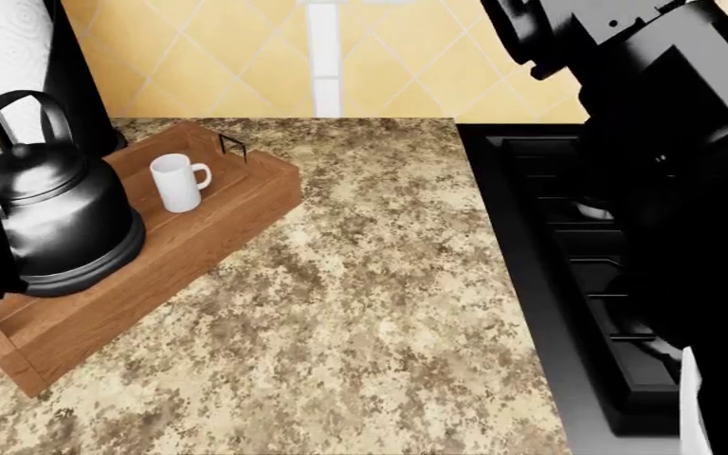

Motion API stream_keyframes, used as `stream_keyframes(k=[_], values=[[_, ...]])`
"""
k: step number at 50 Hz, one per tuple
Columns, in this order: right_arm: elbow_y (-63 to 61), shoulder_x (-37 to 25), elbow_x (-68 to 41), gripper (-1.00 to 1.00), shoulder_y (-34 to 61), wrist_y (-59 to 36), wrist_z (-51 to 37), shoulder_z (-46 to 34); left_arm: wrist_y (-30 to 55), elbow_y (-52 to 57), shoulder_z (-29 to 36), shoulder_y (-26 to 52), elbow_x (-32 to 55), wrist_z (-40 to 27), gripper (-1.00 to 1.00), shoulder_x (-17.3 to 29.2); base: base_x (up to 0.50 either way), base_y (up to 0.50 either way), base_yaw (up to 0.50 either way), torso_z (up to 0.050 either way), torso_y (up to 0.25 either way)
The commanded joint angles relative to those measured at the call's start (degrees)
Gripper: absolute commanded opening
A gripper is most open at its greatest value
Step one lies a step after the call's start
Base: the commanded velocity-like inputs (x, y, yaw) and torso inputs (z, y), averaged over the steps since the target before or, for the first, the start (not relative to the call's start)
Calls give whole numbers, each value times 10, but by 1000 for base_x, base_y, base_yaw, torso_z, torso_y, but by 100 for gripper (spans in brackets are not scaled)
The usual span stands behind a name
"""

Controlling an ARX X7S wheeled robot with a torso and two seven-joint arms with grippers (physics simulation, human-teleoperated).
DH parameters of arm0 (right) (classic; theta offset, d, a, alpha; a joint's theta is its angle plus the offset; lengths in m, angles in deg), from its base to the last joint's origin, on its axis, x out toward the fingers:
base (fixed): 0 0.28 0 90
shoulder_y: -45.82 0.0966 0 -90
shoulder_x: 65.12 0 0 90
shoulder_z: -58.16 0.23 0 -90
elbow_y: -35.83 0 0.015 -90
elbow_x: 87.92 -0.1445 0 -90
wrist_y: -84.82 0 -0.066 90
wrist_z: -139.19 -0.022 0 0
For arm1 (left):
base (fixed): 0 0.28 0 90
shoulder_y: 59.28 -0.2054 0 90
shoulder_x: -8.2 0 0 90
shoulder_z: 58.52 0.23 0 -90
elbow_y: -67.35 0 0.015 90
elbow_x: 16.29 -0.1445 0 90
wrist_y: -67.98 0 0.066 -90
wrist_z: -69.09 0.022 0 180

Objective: Pick the kettle from the counter and place it on the tray. Then pick the mug from the cabinet and place it on the tray. Then close the cabinet doors.

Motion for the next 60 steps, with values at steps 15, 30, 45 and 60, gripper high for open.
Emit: stream_keyframes(k=[15, 30, 45, 60], values=[[99, 0, 236, 100, -90, -294, -59, 91, -4, 1, 11, 1, -6, 6, 100, -5, 3, 0, -1, 0, 0], [98, 0, 386, 100, -82, -345, -96, -145, 0, 7, 19, 8, -5, -5, 100, 2, 3, 0, 0, 0, 0], [99, -12, 439, 100, -92, -356, -78, -56, -1, -7, 46, 13, -29, 1, 100, -6, 0, 0, 0, 0, 0], [97, -3, 357, 100, 10, -157, 37, 185, 6, 4, 46, 23, -11, -14, 100, 8, 0, 0, 0, 1, 0]])
